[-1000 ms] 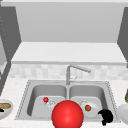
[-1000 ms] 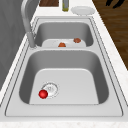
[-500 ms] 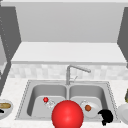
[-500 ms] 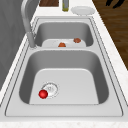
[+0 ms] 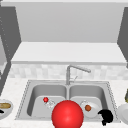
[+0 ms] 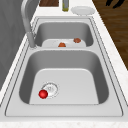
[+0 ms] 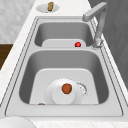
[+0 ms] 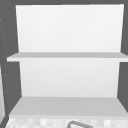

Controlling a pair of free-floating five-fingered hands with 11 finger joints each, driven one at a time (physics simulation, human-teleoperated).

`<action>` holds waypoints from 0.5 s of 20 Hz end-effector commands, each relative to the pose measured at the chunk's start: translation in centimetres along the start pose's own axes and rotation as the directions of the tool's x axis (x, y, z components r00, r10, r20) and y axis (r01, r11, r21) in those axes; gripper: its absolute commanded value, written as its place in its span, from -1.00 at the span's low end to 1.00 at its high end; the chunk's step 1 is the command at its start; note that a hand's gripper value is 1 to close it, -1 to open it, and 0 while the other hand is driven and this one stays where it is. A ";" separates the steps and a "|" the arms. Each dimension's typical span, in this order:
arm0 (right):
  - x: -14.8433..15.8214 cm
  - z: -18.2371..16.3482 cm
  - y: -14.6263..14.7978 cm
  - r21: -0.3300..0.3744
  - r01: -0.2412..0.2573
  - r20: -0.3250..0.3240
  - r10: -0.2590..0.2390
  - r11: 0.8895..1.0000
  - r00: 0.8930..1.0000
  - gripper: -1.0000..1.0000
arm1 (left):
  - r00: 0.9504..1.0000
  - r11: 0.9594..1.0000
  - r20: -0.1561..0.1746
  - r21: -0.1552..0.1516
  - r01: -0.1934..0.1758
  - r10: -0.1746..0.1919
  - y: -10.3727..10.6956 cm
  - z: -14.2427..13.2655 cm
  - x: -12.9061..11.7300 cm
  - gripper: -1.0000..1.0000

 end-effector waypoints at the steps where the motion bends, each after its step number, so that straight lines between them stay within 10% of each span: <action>1: 0.0 0.0 0.0 0.000 0.000 0.000 0.000 1.000 1.000 0.00 | 0.999 0.991 -0.002 -0.126 -0.039 0.039 0.0 0.0 0.0 -1.00; 10: 0.0 0.0 0.0 0.000 0.000 0.000 0.000 1.000 1.000 0.00 | 0.998 0.986 -0.014 -0.154 -0.063 0.062 0.1 0.1 0.2 -1.00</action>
